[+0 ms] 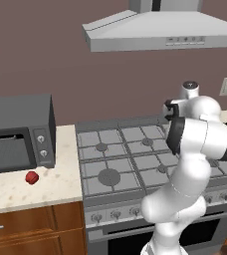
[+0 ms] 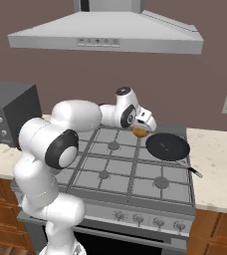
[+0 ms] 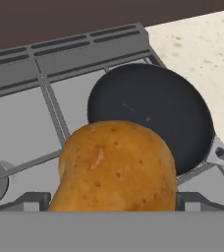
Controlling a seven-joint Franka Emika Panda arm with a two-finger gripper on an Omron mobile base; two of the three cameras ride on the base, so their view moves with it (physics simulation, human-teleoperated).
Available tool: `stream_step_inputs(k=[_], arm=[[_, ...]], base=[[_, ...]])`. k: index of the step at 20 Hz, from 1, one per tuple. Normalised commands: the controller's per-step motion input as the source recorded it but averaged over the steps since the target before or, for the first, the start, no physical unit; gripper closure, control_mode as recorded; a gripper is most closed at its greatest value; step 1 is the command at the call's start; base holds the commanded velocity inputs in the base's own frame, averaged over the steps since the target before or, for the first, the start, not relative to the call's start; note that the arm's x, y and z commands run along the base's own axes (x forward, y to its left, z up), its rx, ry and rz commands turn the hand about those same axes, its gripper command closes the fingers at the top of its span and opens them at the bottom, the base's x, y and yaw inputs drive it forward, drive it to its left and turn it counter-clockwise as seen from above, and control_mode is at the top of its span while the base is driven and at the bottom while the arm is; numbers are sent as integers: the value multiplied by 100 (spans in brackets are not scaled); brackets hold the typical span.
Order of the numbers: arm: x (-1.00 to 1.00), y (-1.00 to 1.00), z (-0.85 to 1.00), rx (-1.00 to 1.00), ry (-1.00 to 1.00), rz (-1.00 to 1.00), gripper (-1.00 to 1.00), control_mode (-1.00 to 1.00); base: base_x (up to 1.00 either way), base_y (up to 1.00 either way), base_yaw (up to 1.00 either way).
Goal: Put the bell pepper and potato in the pan. Then turn on the rear right burner and set the heat to medium.
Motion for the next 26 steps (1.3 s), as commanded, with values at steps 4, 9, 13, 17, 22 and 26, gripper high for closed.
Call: stream_step_inputs(k=[4, 9, 13, 17, 22, 26], arm=[[54, -34, -2, 0, 4, 0, 100, -100], [39, -39, -4, 4, 0, 0, 100, -100], [35, -33, -12, 12, 1, 0, 100, -100], [29, -31, -24, 10, 5, 1, 100, -100], [20, -24, -24, 3, 10, 0, 100, -100], [6, -18, -26, 0, 7, 0, 100, -100]], base=[[0, 0, 0], [0, 0, 0], [0, 0, 0], [0, 0, 0], [0, 0, 0], [0, 0, 0]])
